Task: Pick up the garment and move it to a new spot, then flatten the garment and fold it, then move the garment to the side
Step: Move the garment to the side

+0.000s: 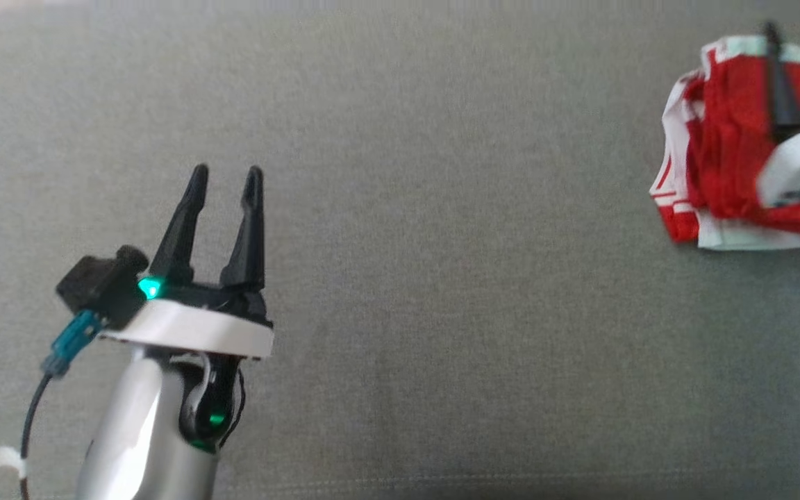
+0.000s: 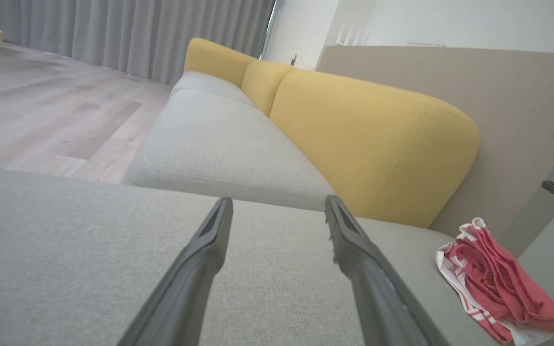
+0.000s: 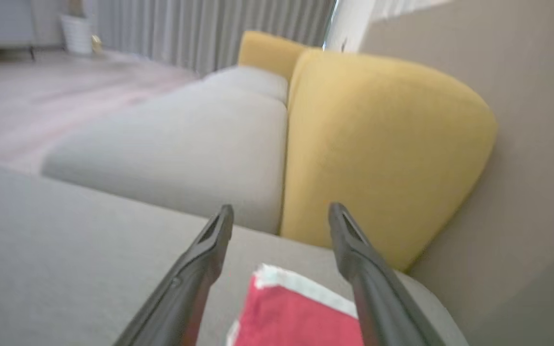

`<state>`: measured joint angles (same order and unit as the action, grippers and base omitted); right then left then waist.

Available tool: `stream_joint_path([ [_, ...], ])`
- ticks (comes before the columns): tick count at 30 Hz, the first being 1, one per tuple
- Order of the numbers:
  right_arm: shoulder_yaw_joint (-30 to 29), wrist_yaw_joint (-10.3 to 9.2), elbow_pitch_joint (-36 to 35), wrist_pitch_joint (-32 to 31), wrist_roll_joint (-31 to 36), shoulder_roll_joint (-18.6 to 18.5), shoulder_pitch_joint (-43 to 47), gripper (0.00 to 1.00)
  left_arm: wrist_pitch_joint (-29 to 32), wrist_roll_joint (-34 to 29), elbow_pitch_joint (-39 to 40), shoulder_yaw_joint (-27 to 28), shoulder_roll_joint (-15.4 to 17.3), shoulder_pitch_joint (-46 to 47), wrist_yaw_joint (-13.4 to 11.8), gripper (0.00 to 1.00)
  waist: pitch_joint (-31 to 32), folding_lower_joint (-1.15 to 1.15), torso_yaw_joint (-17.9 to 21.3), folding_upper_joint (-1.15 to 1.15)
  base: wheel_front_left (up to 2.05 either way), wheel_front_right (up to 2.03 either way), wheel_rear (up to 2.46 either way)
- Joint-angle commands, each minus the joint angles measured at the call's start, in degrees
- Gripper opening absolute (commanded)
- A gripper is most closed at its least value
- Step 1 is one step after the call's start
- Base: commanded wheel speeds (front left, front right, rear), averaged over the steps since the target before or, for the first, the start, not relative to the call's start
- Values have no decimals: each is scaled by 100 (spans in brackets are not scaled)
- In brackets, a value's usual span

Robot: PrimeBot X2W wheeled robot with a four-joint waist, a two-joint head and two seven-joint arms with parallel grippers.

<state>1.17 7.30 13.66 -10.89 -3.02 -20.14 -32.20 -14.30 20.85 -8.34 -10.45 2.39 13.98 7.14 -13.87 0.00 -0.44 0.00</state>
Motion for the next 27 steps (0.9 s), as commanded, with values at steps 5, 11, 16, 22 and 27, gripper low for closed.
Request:
stream_joint_path([
  [5, 10, 19, -300, 1007, -130, 1022, 474, 100, -70, 116, 215, 349, 49, -128, -23, 100, 540, 0, -105, 0, 0, 0, 0],
  [11, 16, 19, -93, 2012, 178, 1610, 1219, 100, -70, -123, 104, 407, 49, -454, -131, 100, 851, 0, -138, 0, 0, 0, 0],
  [16, 130, 19, 70, 2415, 255, 1720, 1871, 100, -70, -395, 42, 442, 49, -771, -229, 100, 1054, 0, -109, 0, 0, 0, 0],
  [22, 248, 19, 64, 2565, -119, 1725, 2391, 100, -70, -536, 347, 561, 49, -1074, -409, 100, 1159, 0, -54, 0, 0, 0, 0],
  [27, 244, 19, 27, 2584, -175, 1725, 2562, 100, -70, -589, 434, 565, 49, -1216, -475, 100, 1170, 0, -32, 0, 0, 0, 0],
])
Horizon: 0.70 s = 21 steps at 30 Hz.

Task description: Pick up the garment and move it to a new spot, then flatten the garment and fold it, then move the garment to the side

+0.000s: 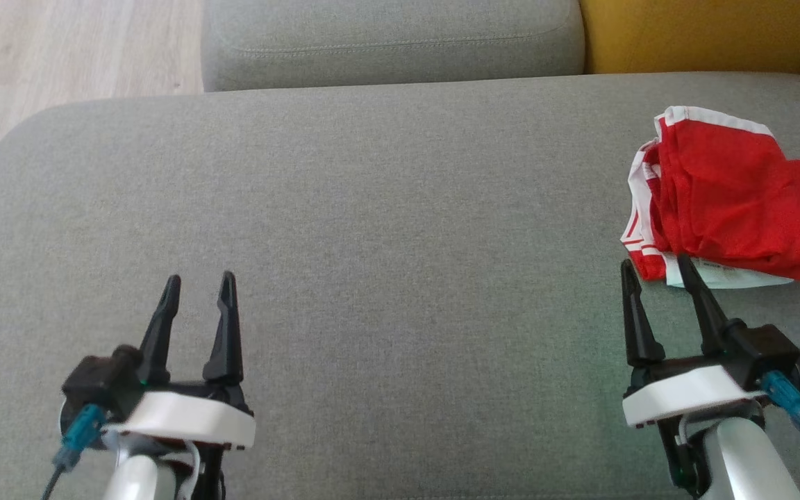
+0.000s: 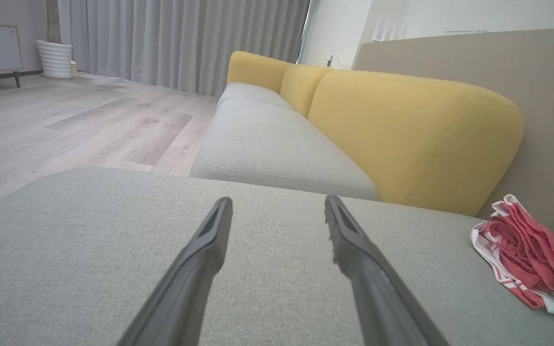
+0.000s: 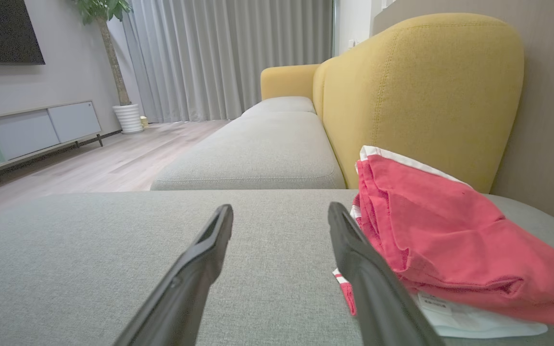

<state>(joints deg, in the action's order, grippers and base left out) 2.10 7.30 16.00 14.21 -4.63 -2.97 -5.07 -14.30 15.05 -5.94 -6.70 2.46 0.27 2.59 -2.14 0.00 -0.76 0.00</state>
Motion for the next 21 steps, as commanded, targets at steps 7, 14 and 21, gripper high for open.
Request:
stream_joint_path([
  [7, 203, 19, -356, 77, 1, 9, -86, 100, -70, -40, 118, 186, 42, 123, -145, 100, -6, 0, -5, 0, 0, 0, 0],
  [14, 234, 19, -373, 78, -13, 9, -67, 100, -70, -87, 171, 242, 42, 115, -252, 100, 18, 0, -37, 0, 0, 0, 0],
  [21, 262, 19, -303, 78, -78, 9, -85, 100, -70, -54, 154, 269, 42, 89, -203, 100, 4, 0, -53, 0, 0, 0, 0],
])
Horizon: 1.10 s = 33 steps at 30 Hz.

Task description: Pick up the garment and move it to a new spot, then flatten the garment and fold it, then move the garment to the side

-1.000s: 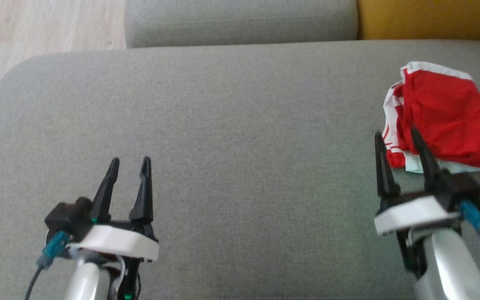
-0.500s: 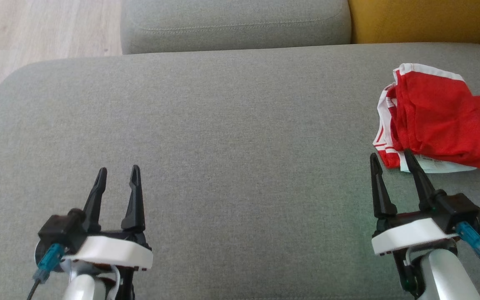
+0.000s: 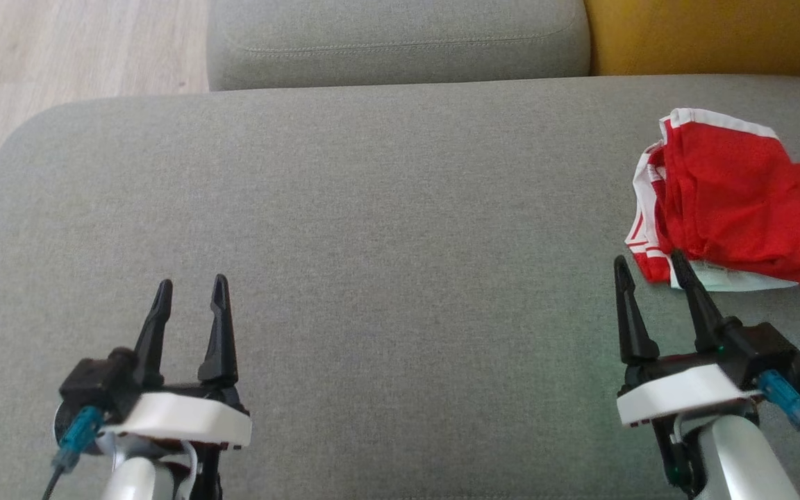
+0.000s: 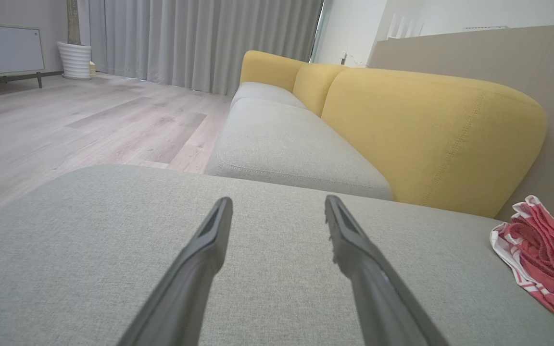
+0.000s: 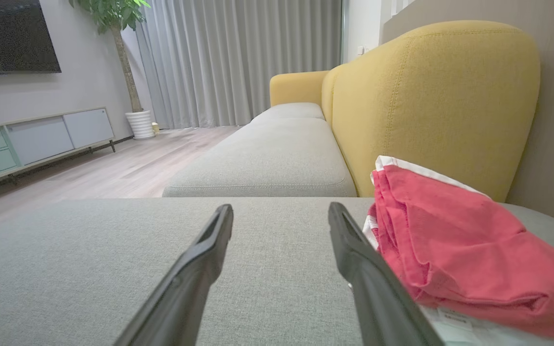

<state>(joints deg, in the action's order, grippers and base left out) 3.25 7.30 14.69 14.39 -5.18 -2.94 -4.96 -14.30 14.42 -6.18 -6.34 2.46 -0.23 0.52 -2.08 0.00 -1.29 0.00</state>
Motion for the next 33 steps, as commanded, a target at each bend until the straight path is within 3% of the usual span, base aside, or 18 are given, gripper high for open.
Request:
stream_joint_path([
  [1, 154, 19, -165, 61, -38, 6, -104, 100, -70, 42, 187, 246, 42, 145, 14, 100, -4, 0, -2, 0, 0, 0, 0],
  [12, 234, 19, -145, 61, -67, 6, -137, 100, -70, 171, 343, 368, 42, 139, 48, 100, -29, 0, 10, 0, 0, 0, 0],
  [13, 237, 19, -146, 61, -71, 6, -141, 0, -70, 208, 348, 382, 42, 138, 36, 0, -33, 0, 9, 0, 0, 0, 0],
  [14, 84, 0, 35, -1, -40, 2, 1, 0, 2, 192, 108, 159, -3, -4, 48, 0, -33, 0, 9, 0, 0, 0, 0],
  [18, 89, 0, 390, -14, -57, 5, 164, 0, 21, 206, -295, 140, -26, -180, 49, 0, -34, 0, 10, 0, 0, 0, 0],
  [33, 33, 2, 334, -196, -1081, -42, 136, 0, 239, 1068, -354, 253, -7, -87, 121, 0, -9, 0, 23, 0, 0, 0, 0],
])
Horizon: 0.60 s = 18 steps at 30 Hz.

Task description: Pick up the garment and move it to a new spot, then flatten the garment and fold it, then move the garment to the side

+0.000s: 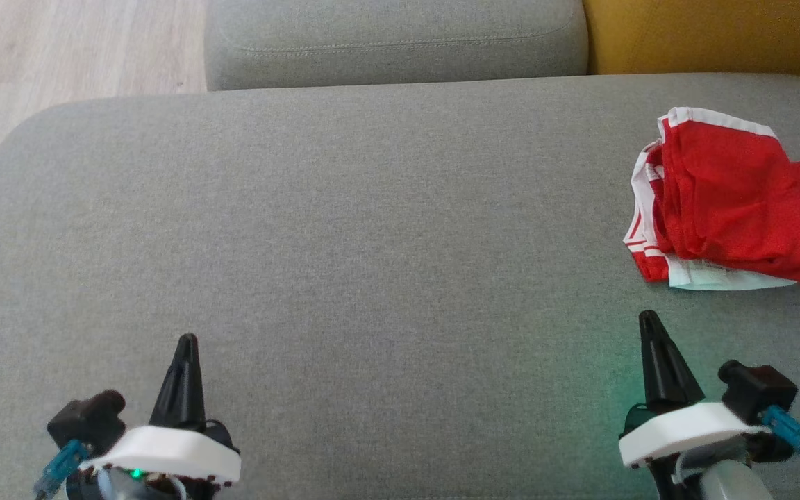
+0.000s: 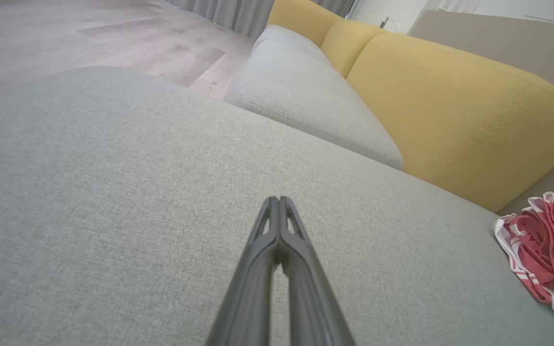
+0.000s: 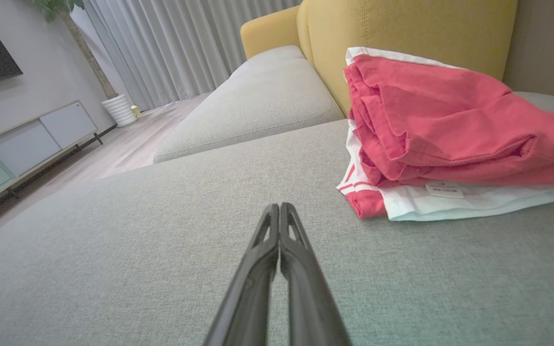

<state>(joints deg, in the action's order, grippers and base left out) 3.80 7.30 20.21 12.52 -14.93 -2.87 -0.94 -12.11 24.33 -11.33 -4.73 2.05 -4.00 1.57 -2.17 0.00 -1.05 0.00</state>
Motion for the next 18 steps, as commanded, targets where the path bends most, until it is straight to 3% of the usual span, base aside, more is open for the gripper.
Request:
stream_joint_path([
  [1, -26, 2, -221, -23, -179, -51, -268, 0, 36, 139, 157, 100, 35, 296, 22, 0, 2, 0, 1, 0, 0, 0, 0],
  [18, -124, 5, -290, -277, -1473, -91, -306, 0, 323, 1242, 88, 252, 55, 413, 116, 0, 34, 0, 18, 0, 0, 0, 0],
])
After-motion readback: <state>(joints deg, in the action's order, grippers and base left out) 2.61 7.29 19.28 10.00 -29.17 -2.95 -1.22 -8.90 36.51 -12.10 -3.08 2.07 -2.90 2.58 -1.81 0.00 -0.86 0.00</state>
